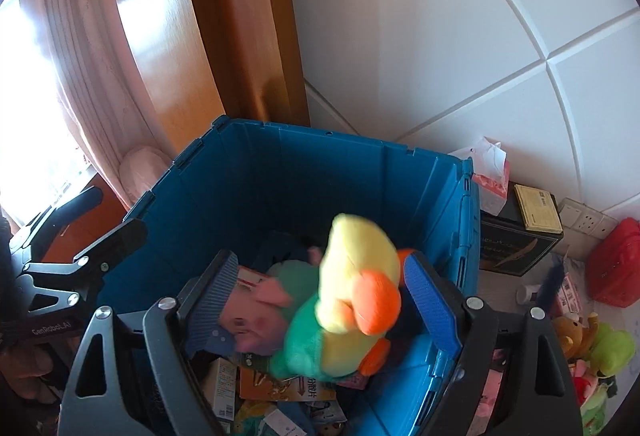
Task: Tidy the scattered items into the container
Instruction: 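Open both tools to drop the two plushes into the blue crate, then move both tools back over the remaining items on the table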
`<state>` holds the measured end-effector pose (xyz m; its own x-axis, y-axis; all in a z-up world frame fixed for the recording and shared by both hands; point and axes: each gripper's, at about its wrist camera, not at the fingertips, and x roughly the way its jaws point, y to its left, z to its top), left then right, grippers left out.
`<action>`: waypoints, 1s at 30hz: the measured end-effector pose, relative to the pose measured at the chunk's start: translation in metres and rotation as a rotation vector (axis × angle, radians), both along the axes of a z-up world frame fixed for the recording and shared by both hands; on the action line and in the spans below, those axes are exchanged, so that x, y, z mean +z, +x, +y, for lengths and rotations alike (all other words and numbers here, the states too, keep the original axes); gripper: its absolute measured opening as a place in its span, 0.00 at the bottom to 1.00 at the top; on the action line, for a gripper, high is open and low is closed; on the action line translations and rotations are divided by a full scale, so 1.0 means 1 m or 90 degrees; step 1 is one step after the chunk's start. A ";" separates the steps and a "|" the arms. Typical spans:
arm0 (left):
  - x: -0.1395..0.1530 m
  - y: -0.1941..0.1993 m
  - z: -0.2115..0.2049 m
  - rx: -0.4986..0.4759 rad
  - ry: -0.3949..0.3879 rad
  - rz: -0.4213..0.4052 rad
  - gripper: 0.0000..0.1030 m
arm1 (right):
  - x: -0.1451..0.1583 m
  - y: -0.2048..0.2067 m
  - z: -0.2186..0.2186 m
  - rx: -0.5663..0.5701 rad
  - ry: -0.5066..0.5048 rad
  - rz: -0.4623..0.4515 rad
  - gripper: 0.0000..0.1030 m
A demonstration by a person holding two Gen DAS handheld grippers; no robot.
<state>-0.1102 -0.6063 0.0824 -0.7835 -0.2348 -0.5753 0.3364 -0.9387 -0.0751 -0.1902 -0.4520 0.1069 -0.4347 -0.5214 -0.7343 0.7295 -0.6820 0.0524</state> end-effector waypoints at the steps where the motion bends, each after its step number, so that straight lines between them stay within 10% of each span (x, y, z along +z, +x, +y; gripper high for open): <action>1: -0.005 0.005 0.000 0.000 -0.001 -0.002 0.99 | -0.001 0.001 0.002 0.001 0.000 -0.003 0.83; 30: 0.002 0.095 0.177 -0.078 0.003 0.004 0.99 | 0.016 0.127 0.200 -0.036 -0.084 0.032 0.85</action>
